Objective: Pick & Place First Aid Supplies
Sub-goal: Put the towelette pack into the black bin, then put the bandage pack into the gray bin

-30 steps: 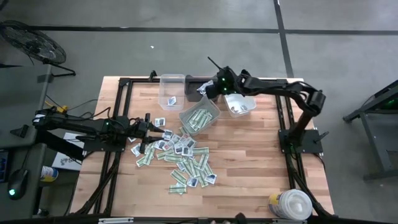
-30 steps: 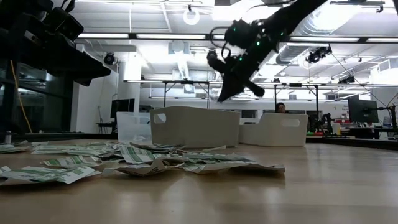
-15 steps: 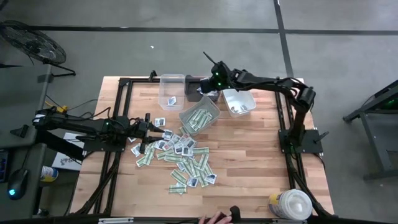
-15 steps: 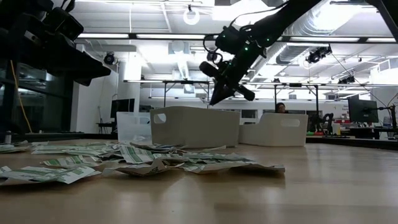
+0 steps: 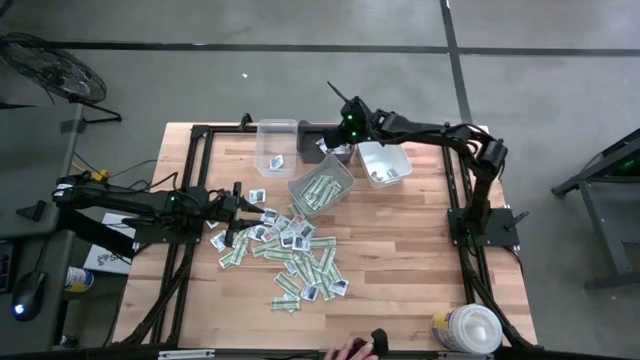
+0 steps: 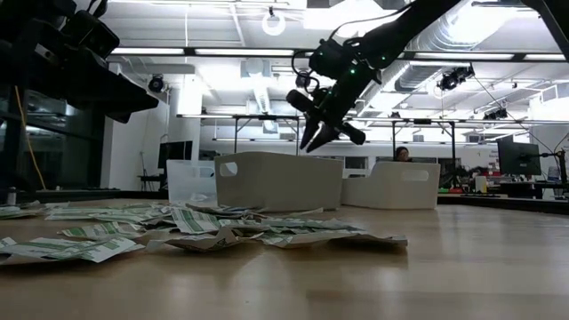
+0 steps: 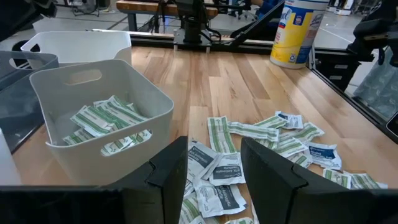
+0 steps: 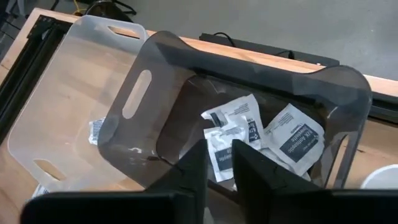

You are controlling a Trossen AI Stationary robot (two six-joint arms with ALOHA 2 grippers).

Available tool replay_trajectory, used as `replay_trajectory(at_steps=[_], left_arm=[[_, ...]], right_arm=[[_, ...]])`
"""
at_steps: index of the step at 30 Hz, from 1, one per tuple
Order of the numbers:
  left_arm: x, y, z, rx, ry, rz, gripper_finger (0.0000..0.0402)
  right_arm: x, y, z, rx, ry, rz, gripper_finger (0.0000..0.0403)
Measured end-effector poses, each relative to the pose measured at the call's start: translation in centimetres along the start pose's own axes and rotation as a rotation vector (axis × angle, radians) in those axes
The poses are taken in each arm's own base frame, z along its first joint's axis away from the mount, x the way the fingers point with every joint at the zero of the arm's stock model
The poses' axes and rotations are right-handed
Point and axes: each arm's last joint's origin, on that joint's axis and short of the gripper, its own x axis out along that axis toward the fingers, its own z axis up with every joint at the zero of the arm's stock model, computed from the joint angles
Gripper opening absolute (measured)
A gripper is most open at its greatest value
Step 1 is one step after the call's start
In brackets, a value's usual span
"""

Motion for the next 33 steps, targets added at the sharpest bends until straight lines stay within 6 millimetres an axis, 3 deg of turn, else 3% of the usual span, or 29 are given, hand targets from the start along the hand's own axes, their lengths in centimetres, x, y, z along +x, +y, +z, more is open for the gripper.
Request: replay_trajectory(at_steps=[7, 16, 22, 28, 33], left_arm=[[0.0, 0.0, 0.0, 0.0, 0.0, -0.001, 0.0149], [0.0, 0.0, 0.0, 0.0, 0.0, -0.001, 0.0149], [0.0, 0.0, 0.0, 0.0, 0.0, -0.002, 0.0149], [0.0, 0.0, 0.0, 0.0, 0.0, -0.002, 0.0149], [0.0, 0.0, 0.0, 0.0, 0.0, -0.002, 0.0149]], right_arm=[[-0.8, 0.8, -0.2, -0.062, 0.029, 0.064, 0.0099], [-5.9, 4.1, -2.0, -0.354, 0.134, 0.248, 0.0106], [-9.2, 6.9, -4.6, -0.588, 0.179, 0.363, 0.0106], [-11.7, 9.2, -8.4, -0.857, 0.246, 0.449, 0.0106], [-13.3, 10.7, -11.5, -0.928, 0.324, 0.494, 0.0106]])
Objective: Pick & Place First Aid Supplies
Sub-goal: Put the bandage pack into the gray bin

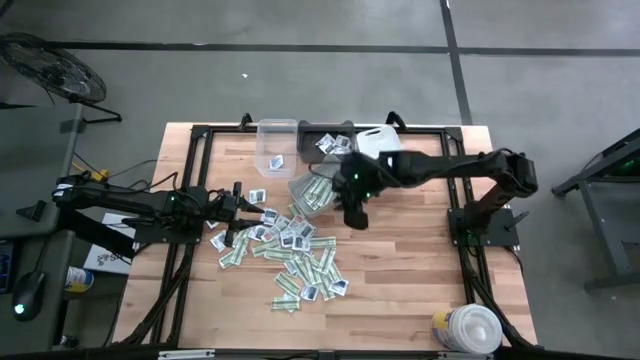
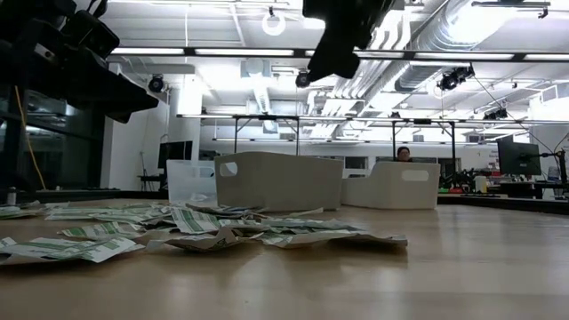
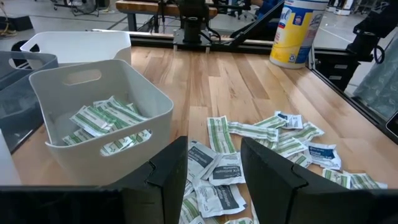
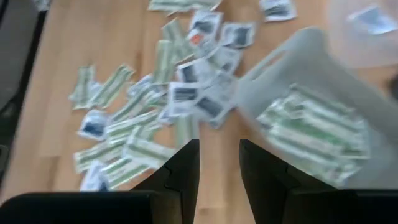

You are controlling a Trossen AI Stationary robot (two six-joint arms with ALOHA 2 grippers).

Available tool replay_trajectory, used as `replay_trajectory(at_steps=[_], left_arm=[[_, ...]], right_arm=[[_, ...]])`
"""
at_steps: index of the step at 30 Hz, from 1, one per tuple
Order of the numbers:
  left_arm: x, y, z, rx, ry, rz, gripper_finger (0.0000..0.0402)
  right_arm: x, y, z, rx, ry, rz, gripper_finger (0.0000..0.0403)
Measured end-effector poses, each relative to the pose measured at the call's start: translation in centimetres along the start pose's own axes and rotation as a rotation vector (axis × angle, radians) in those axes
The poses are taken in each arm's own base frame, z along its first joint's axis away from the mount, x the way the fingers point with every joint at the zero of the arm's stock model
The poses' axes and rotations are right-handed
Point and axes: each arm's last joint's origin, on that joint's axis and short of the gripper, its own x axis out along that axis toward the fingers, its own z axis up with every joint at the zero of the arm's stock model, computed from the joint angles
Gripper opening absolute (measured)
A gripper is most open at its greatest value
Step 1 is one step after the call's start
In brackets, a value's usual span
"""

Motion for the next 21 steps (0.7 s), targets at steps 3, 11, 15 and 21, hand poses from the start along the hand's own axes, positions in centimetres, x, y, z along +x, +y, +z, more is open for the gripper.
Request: replay_trajectory(at_steps=[3, 11, 15, 21], left_arm=[[0.0, 0.0, 0.0, 0.0, 0.0, 0.001, 0.0149], [0.0, 0.0, 0.0, 0.0, 0.0, 0.0, 0.0149], [0.0, 0.0, 0.0, 0.0, 0.0, 0.001, 0.0149], [0.0, 0.0, 0.0, 0.0, 0.0, 0.0, 0.0149]], right_arm=[[0.2, 1.5, -0.2, 0.096, 0.02, 0.024, 0.0106], [1.6, 3.9, -1.7, 0.563, 0.05, -0.08, 0.0106], [3.5, 5.1, -3.9, 0.72, 0.051, -0.081, 0.0106], [6.6, 6.2, -7.6, 0.944, -0.07, -0.024, 0.0106]])
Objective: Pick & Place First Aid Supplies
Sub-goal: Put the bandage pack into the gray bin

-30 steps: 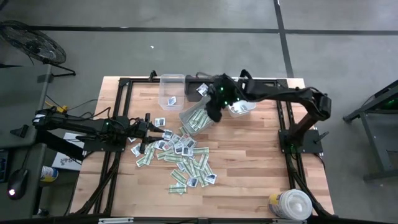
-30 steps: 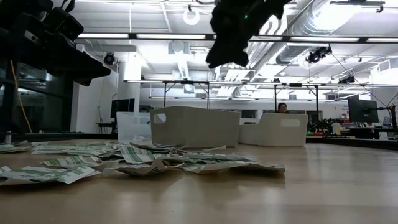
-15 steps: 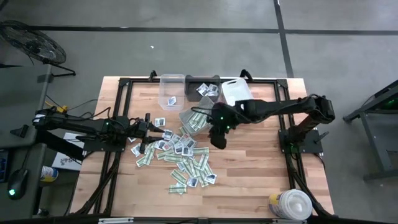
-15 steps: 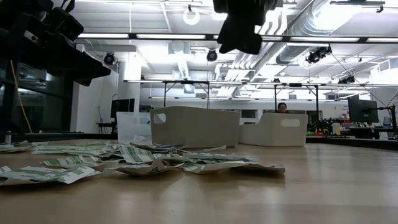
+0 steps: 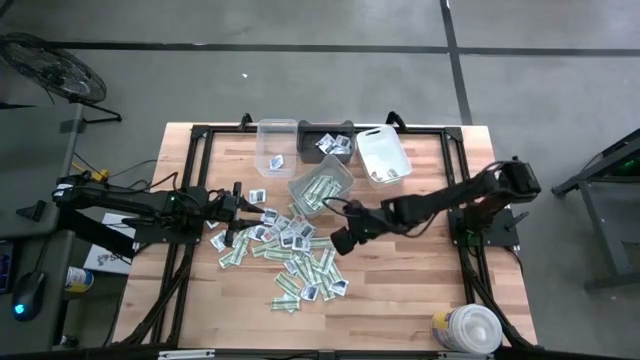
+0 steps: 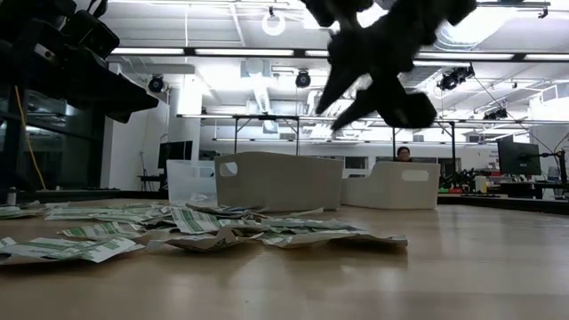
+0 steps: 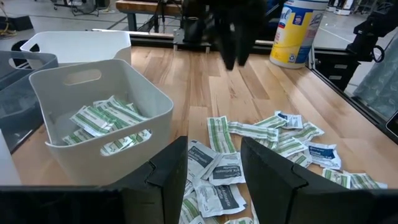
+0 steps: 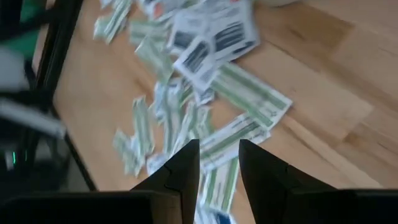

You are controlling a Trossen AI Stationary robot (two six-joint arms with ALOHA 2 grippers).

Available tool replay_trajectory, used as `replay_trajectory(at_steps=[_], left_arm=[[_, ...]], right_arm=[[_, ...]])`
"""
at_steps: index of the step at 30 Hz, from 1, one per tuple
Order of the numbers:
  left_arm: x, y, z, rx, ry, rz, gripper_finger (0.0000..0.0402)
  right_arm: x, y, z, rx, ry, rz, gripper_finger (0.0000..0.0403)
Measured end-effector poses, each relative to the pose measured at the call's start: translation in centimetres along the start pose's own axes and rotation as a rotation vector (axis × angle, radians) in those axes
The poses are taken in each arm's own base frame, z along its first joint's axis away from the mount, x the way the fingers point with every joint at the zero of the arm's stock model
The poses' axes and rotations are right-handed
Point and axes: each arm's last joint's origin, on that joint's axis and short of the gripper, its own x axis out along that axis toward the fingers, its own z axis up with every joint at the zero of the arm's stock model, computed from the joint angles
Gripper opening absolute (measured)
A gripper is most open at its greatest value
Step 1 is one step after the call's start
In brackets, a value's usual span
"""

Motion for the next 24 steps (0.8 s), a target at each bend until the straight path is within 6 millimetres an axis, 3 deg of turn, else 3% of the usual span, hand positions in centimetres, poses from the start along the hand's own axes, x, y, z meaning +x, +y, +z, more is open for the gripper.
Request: replay_trajectory(at_steps=[6, 11, 24], left_arm=[[0.0, 0.0, 0.0, 0.0, 0.0, 0.0, 0.0149], [0.0, 0.0, 0.0, 0.0, 0.0, 0.0, 0.0149], [0.0, 0.0, 0.0, 0.0, 0.0, 0.0, 0.0149]], right_arm=[[1.0, -2.9, -1.3, 0.18, -0.108, -0.086, 0.0106], [1.7, -3.3, -1.4, 0.213, -0.117, -0.108, 0.0106], [5.7, -4.5, -2.1, 0.275, -0.082, -0.11, 0.0107]])
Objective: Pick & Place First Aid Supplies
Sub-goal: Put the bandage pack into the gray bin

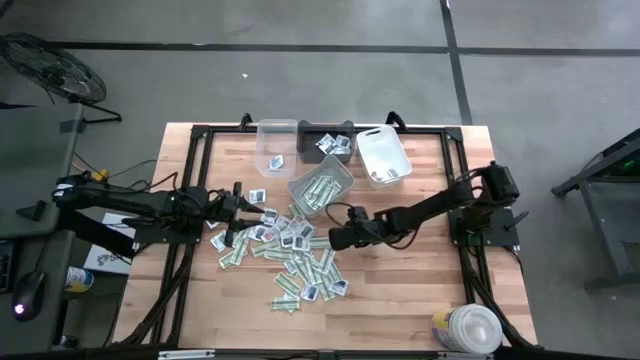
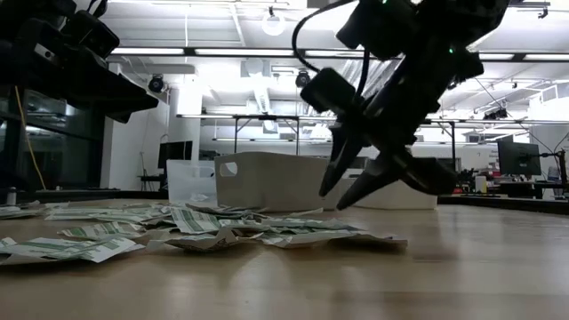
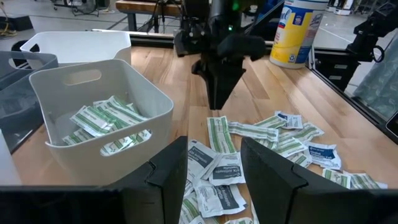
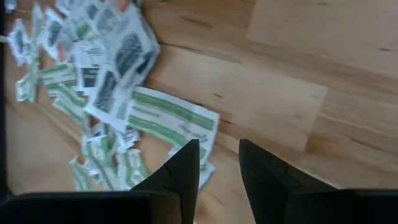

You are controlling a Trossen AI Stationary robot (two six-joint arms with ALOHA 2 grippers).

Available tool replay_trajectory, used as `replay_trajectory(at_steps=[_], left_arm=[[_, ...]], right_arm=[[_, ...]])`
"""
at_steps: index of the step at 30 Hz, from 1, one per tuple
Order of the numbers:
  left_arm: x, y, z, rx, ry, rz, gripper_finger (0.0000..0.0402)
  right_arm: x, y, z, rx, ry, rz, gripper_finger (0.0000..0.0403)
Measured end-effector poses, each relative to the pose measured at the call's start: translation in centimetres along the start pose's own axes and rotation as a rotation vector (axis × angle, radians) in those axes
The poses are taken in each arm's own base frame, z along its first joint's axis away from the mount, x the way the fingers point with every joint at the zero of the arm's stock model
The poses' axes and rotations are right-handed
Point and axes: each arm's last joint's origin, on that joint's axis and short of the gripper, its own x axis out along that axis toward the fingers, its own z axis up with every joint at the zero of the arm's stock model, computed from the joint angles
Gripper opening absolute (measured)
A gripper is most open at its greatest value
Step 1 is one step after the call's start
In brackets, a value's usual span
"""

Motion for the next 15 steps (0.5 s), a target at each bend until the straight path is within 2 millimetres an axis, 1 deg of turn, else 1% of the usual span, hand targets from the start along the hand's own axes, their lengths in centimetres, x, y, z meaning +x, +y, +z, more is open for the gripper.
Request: replay_trajectory(at_steps=[3, 9, 15], left_arm=[[0.0, 0.0, 0.0, 0.0, 0.0, 0.0, 0.0149], [0.0, 0.0, 0.0, 0.0, 0.0, 0.0, 0.0149], [0.0, 0.0, 0.0, 0.0, 0.0, 0.0, 0.0149]], right_arm=[[0.45, -0.14, -0.1, 0.003, 0.008, 0.002, 0.0116], [1.08, -0.22, -0.23, 0.01, 0.015, 0.014, 0.015], [1.13, -0.02, -0.2, 0.008, 0.004, 0.036, 0.0173]])
